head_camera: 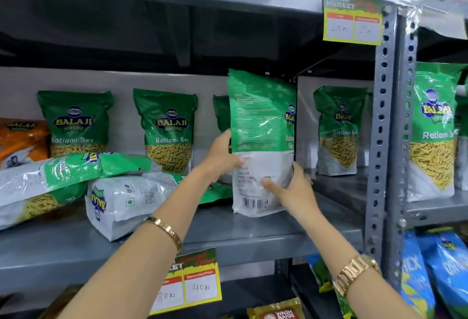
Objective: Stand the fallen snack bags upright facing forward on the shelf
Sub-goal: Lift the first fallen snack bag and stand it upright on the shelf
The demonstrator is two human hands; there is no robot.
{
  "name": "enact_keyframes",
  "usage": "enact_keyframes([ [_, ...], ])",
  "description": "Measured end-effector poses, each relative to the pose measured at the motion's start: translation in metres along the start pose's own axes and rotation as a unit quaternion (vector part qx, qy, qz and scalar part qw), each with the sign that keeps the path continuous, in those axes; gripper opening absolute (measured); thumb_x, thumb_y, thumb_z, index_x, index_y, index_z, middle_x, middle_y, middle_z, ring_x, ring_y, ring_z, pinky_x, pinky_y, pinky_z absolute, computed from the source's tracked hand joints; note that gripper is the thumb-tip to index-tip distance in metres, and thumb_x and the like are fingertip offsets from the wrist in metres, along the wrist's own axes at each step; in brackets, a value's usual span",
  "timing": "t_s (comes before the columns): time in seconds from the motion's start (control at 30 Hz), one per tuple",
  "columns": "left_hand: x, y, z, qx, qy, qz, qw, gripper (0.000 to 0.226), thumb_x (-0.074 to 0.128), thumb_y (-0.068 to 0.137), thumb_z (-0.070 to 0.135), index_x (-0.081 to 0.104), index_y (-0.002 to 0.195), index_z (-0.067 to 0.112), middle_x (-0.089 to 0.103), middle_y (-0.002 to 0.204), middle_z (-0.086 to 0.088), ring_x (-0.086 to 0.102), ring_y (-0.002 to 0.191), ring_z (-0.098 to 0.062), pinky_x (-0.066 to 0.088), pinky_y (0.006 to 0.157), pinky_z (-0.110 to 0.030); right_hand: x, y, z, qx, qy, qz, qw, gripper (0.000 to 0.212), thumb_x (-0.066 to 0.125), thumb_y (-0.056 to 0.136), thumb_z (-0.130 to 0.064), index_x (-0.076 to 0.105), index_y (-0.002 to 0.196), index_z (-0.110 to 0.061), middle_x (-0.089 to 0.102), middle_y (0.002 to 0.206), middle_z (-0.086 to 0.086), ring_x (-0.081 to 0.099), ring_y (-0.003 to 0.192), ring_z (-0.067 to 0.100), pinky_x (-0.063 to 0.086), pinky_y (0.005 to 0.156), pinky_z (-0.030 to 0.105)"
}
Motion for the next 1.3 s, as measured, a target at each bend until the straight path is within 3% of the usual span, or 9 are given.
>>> enact_keyframes([
  [0.17,0.004,-0.004,-0.018,-0.06,-0.161,-0.002,0.985,0.055,0.055,0.076,-0.018,0.051,0.121,0.012,0.062,0.114,-0.007,0.058,0.1,-0.021,0.049,0.08,-0.032,0.002,-0.007,0.008,0.02,-0.019,0.042,0.999,0.088,0.071,0.074,-0.043,0.027,0.144,-0.012,0.04,0.142,0.013,0.039,0.132,0.028,0.035,0.109,0.044],
  [0.27,0.007,-0.002,-0.033,-0.117,-0.403,0.016,0.907,0.032,0.036,0.078,-0.006,0.061,0.082,0.013,0.067,0.058,-0.001,0.052,0.05,-0.014,0.041,0.045,-0.02,-0.011,-0.013,0.004,0.01,0.021,0.097,0.995,0.068,0.069,0.078,-0.035,0.041,0.136,-0.014,0.044,0.138,0.009,0.046,0.124,0.024,0.04,0.102,0.033],
  [0.37,0.012,0.002,-0.062,-0.2,-0.482,0.08,0.849,0.031,0.035,0.085,0.016,0.055,0.061,0.013,0.056,0.034,0.003,0.04,0.026,-0.01,0.029,0.032,-0.01,-0.019,-0.023,-0.003,-0.02,0.027,0.136,0.99,0.054,0.066,0.082,-0.03,0.046,0.131,-0.019,0.044,0.136,0.004,0.047,0.123,0.02,0.041,0.099,0.032],
  [0.7,0.053,0.005,-0.069,-0.242,-0.288,-0.082,0.923,0.04,0.041,0.09,0.036,0.066,0.07,0.012,0.074,0.063,-0.007,0.069,0.062,-0.024,0.056,0.059,-0.032,0.001,-0.036,-0.019,-0.042,0.0,0.098,0.994,0.053,0.064,0.083,-0.029,0.047,0.132,-0.024,0.047,0.137,-0.004,0.046,0.123,0.015,0.036,0.095,0.024],
  [0.87,0.044,-0.012,-0.06,-0.233,-0.283,-0.044,0.929,0.025,0.051,0.089,0.032,0.056,0.07,0.018,0.064,0.055,0.002,0.058,0.056,-0.015,0.054,0.056,-0.027,-0.006,-0.015,-0.005,0.054,0.093,0.053,0.993,0.044,0.049,0.089,-0.044,0.054,0.126,-0.02,0.056,0.129,-0.003,0.049,0.116,0.014,0.038,0.098,0.032],
  [1.07,0.033,-0.032,-0.047,-0.158,-0.2,0.09,0.963,0.042,0.066,0.08,0.036,0.063,0.114,0.012,0.064,0.12,-0.007,0.057,0.111,-0.024,0.047,0.099,-0.044,0.009,0.006,0.009,0.183,0.224,-0.031,0.957,0.042,0.039,0.094,-0.04,0.068,0.1,-0.011,0.07,0.102,0.007,0.064,0.096,0.024,0.049,0.089,0.036],
  [1.13,0.029,-0.031,-0.05,-0.171,-0.184,0.101,0.963,0.03,0.062,0.081,0.04,0.064,0.095,0.014,0.064,0.106,-0.006,0.055,0.096,-0.022,0.047,0.097,-0.04,0.006,0.003,0.003,0.172,0.23,-0.044,0.957,0.035,0.038,0.095,-0.043,0.065,0.082,-0.024,0.065,0.084,-0.007,0.059,0.078,0.009,0.045,0.068,0.023],
  [1.2,0.021,-0.027,-0.053,-0.2,-0.19,0.116,0.954,0.029,0.059,0.083,0.044,0.054,0.074,0.017,0.055,0.08,-0.001,0.049,0.077,-0.021,0.046,0.082,-0.032,-0.005,-0.002,-0.003,0.13,0.184,-0.015,0.974,0.033,0.037,0.094,-0.046,0.062,0.087,-0.026,0.065,0.092,-0.007,0.056,0.082,0.006,0.042,0.072,0.021],
  [1.3,0.021,-0.015,-0.064,-0.249,-0.254,0.087,0.931,0.047,0.063,0.079,0.04,0.058,0.111,0.006,0.063,0.108,-0.008,0.057,0.099,-0.03,0.047,0.091,-0.037,-0.019,-0.019,-0.018,0.007,0.105,0.057,0.993,0.032,0.054,0.085,-0.048,0.055,0.105,-0.024,0.063,0.116,0.006,0.058,0.093,0.007,0.047,0.08,0.024],
])
Point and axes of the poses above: each hand's wrist, its own y-axis towards the middle knuckle, its own x-axis out of the palm, z = x × y, the point moved 9 cm from there along y, towards the middle knuckle
